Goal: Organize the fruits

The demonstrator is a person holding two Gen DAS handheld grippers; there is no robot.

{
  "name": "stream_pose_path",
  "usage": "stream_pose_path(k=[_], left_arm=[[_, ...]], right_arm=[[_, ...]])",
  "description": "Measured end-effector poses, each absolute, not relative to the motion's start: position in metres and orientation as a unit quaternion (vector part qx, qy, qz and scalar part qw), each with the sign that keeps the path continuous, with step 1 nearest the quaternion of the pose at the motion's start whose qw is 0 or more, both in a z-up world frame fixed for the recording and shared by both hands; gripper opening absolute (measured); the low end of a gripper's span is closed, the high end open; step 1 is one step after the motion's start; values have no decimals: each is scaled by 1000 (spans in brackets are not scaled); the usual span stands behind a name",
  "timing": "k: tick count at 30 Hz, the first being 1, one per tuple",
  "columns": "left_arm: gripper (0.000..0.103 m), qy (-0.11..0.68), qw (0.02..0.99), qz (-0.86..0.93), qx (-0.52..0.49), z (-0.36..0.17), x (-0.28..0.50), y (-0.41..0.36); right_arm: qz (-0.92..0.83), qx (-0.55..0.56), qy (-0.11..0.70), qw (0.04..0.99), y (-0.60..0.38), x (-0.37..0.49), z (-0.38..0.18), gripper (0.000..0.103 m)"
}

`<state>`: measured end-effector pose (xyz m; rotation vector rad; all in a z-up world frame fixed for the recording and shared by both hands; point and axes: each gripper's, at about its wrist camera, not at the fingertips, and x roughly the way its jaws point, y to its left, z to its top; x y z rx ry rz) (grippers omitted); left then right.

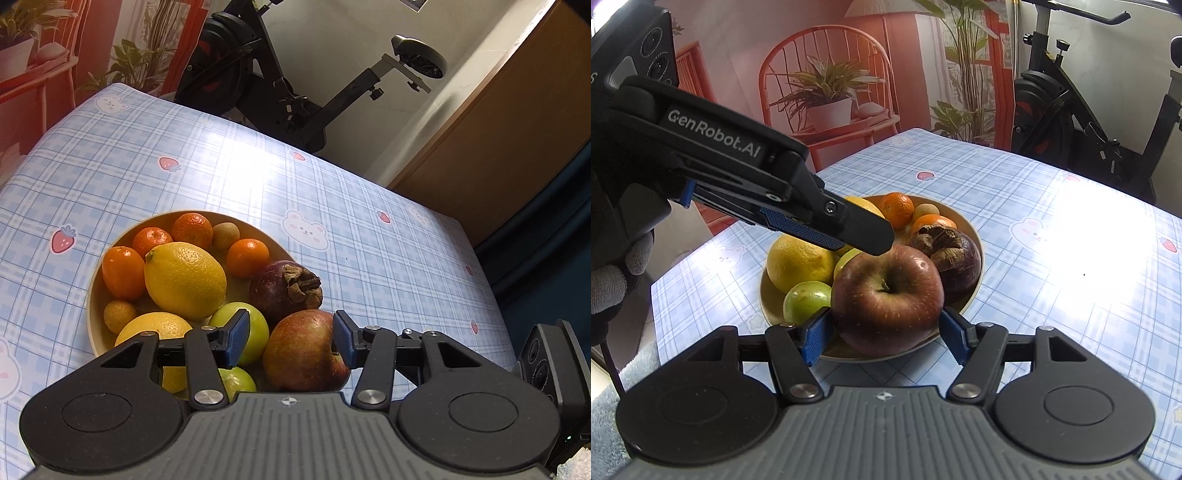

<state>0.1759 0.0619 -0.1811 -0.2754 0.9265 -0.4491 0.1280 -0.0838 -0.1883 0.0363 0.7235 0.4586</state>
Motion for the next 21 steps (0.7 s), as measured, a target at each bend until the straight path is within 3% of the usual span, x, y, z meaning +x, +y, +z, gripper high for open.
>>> stream_pose_path(k=[7, 11, 15, 19, 21], left_arm=[[60, 409, 885, -188, -118, -158, 161, 63], [75, 360, 915, -151, -103, -135, 144, 66], [93, 298, 946, -113, -49, -102, 120, 58], [97, 260, 962, -87, -5, -77, 99, 45], [97, 244, 967, -74, 17, -67, 88, 37]], right_arm=[[209, 21, 320, 924, -89, 119, -174, 75], [194, 33, 295, 935, -97, 107, -159, 81], [158, 53, 252, 953, -115, 87, -137, 94], [101, 89, 223, 966, -138, 67, -111, 103], [80, 98, 212, 969, -147, 58, -99, 103]])
